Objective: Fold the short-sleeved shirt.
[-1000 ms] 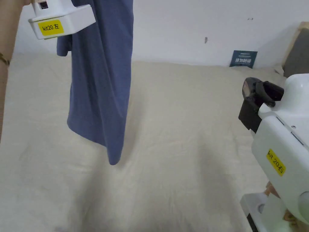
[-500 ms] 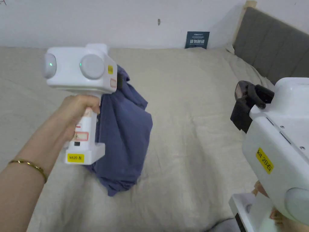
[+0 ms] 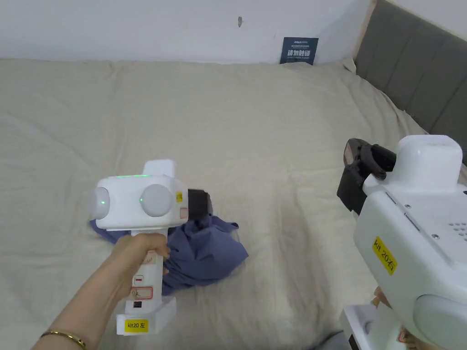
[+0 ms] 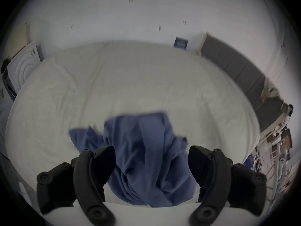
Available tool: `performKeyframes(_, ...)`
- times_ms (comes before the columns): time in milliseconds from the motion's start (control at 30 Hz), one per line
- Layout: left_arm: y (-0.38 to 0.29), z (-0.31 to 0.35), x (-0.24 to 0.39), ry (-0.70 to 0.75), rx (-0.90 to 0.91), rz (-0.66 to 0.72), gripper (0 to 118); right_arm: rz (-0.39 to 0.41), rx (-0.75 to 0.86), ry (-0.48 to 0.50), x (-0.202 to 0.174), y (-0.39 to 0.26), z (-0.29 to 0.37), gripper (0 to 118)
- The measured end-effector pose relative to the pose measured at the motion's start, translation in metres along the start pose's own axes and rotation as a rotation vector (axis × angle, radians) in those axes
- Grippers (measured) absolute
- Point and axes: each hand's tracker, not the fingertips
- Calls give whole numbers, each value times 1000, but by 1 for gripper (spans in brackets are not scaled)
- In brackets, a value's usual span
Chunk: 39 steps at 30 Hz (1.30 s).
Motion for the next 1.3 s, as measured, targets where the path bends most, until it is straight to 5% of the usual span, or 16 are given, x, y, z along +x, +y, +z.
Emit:
performKeyframes(167, 30, 84, -27, 71, 366, 9, 114, 13, 5, 44, -17, -2, -10, 0)
performKeyframes(400, 16, 161, -28, 393, 733, -193, 114, -14, 5, 99, -41, -8, -29, 0)
performKeyframes(467, 3, 173, -30, 390, 733, -183, 103, -17, 6, 112, -49, -9, -32, 0)
performKeyframes(600, -18, 178, -41, 381, 700, -109, 19, -19, -1, 137, -58, -11, -32, 0)
performKeyframes(633, -22, 179, -43, 366, 691, -80, 13, -17, -2, 142, -60, -12, -32, 0)
performKeyframes(900, -45, 176, -55, 354, 626, -25, 1, -1, -11, 151, -63, -18, -26, 0)
performKeyframes(1300, -17, 147, -69, 334, 415, -89, 0, -1, -34, 134, -59, -22, -32, 0)
